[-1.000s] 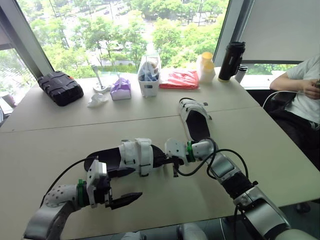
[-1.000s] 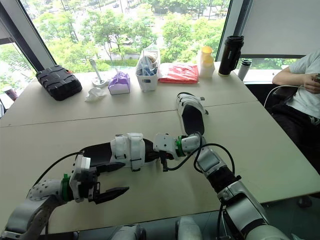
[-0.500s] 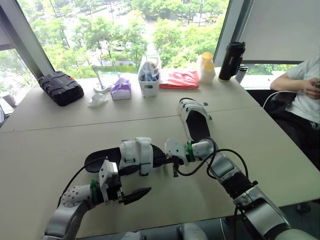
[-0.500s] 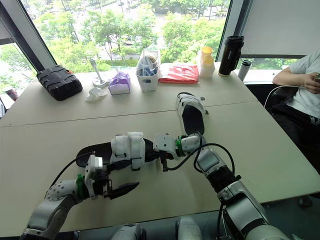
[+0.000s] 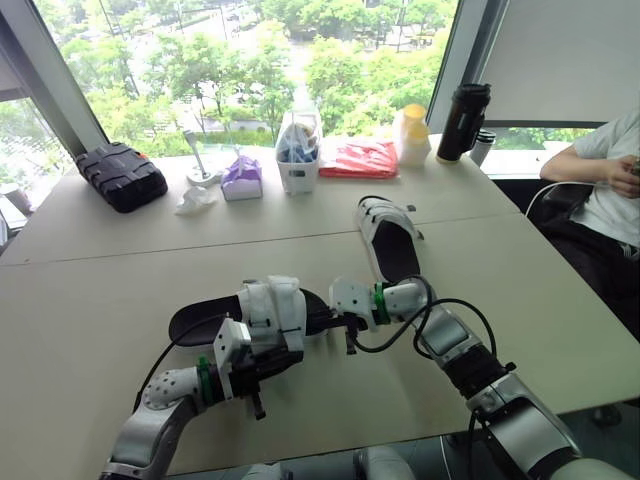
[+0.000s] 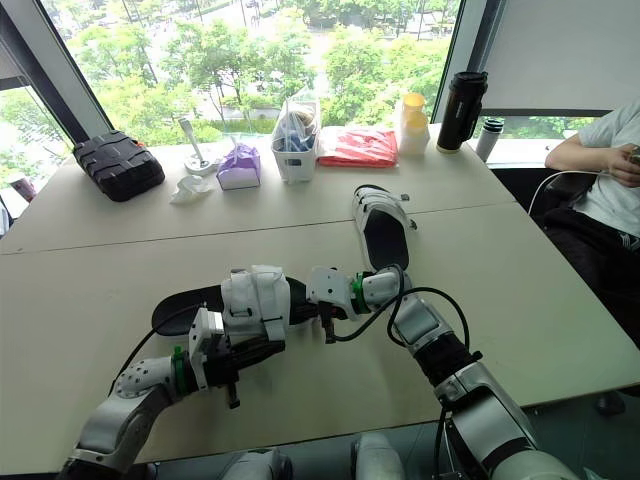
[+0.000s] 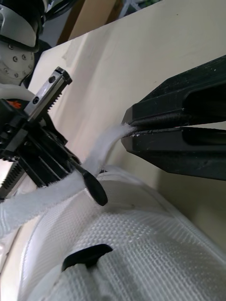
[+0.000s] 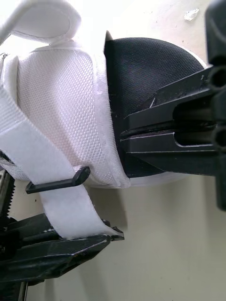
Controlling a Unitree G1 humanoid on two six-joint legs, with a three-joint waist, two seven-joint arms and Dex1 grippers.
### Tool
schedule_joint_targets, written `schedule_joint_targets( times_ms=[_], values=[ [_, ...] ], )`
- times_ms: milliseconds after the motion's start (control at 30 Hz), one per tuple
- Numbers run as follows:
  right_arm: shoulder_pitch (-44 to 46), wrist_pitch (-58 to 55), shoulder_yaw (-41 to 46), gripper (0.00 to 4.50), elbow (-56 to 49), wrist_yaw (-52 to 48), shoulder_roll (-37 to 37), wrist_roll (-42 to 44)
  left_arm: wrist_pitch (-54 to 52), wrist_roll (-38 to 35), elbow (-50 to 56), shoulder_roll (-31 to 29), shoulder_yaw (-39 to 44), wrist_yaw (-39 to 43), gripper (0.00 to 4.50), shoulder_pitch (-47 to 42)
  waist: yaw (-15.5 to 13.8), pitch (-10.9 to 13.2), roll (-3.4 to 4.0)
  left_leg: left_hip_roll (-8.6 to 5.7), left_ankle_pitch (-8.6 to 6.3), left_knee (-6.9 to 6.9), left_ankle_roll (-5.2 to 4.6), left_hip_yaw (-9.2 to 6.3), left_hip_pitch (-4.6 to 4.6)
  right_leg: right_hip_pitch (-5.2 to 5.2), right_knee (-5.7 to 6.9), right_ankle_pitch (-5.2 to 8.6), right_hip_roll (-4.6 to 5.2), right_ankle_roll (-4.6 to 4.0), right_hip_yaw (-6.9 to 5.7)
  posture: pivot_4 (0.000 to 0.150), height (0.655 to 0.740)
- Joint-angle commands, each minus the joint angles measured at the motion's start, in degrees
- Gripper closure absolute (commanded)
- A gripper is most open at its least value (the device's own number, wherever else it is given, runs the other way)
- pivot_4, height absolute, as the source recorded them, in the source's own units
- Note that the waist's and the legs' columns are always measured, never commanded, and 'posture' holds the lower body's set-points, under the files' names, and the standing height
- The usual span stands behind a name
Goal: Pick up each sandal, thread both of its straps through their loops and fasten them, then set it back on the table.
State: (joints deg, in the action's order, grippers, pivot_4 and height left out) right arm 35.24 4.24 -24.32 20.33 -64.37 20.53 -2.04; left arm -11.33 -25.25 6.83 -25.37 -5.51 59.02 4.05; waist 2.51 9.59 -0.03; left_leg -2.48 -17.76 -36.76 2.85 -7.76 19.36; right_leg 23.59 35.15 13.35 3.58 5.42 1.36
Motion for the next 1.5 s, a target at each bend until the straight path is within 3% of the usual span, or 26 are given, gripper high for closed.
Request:
schedule_joint_targets(
  times_ms=[33,233,467,767,933,1067,1333,1400,1500],
  values=[
    [-2.00,-1.99,-3.03,4.50,2.90,-0.22,0.66,-3.60,-5.73,-0.83,2.63,-4.04,-3.23,3.40,4.46,4.02,0.02,-0.03,0.08,0.00,0.00,0.00,0.00,0.00,0.00,0.00,0.00,0.00,0.00,0.00,0.00,0.150,0.7400],
    [-2.68,-2.04,-3.18,4.50,2.30,-0.32,0.90,-3.52,-9.24,-0.88,6.70,-12.43,-5.68,7.37,4.46,9.68,0.05,-0.10,0.08,0.01,-0.01,0.31,-0.01,0.04,-0.11,0.01,-0.05,0.11,0.02,-0.13,0.02,0.150,0.7400],
    [-2.47,-1.96,-3.43,4.50,2.36,-0.26,0.62,-3.56,-6.70,-2.80,9.02,-12.28,-3.03,6.27,4.46,9.14,0.06,-0.18,0.13,0.09,-0.01,0.76,-0.02,0.05,-0.27,0.08,-0.05,0.18,-0.01,-0.36,-0.01,0.150,0.7400],
    [-1.19,-0.95,-3.34,4.50,4.32,-0.07,0.30,-3.71,-11.17,-15.49,15.38,-12.65,8.56,4.28,4.46,3.70,-0.04,-0.09,-0.01,0.11,-0.01,0.65,-0.02,0.01,-0.07,0.25,-0.01,0.24,-0.02,-0.30,-0.06,0.150,0.7400],
    [-0.55,-0.29,-3.48,4.50,5.42,0.13,0.00,-3.75,-17.01,-20.35,13.04,-12.61,11.99,2.19,4.46,-2.40,0.20,-0.09,-0.02,0.11,0.00,0.60,-0.02,0.03,-0.09,0.23,0.04,0.21,-0.07,-0.32,-0.08,0.150,0.7400],
    [0.04,0.25,-3.47,4.50,6.26,0.60,-0.52,-3.81,-23.70,-27.97,4.78,-8.31,15.83,-3.40,4.46,-13.26,0.01,-0.04,-0.14,0.08,0.02,0.57,0.01,0.02,-0.07,0.27,0.09,-0.04,-0.18,-0.40,-0.10,0.150,0.7400],
    [0.41,0.85,-3.39,4.50,7.04,1.21,-0.59,-3.94,-35.92,-31.41,-7.74,-4.53,15.70,-6.05,4.46,-22.10,0.17,-0.04,-0.17,0.16,0.11,0.59,0.17,0.00,-0.01,0.47,0.21,-0.19,-0.38,-0.53,-0.11,0.150,0.7400],
    [0.48,0.84,-3.24,4.50,7.11,1.47,-0.49,-3.99,-38.87,-32.56,-10.05,-3.73,16.05,-6.63,3.86,-23.33,0.15,-0.04,-0.17,0.16,0.14,0.58,0.22,0.00,-0.01,0.48,0.23,-0.21,-0.38,-0.54,-0.11,0.150,0.7400],
    [0.70,0.91,-3.12,4.50,7.33,1.67,-0.40,-4.02,-41.30,-33.64,-11.84,-2.36,17.11,-8.37,2.49,-24.51,0.07,-0.06,-0.19,0.15,0.19,0.57,0.30,0.03,-0.02,0.45,0.25,-0.20,-0.39,-0.52,-0.12,0.150,0.7400]
  ],
)
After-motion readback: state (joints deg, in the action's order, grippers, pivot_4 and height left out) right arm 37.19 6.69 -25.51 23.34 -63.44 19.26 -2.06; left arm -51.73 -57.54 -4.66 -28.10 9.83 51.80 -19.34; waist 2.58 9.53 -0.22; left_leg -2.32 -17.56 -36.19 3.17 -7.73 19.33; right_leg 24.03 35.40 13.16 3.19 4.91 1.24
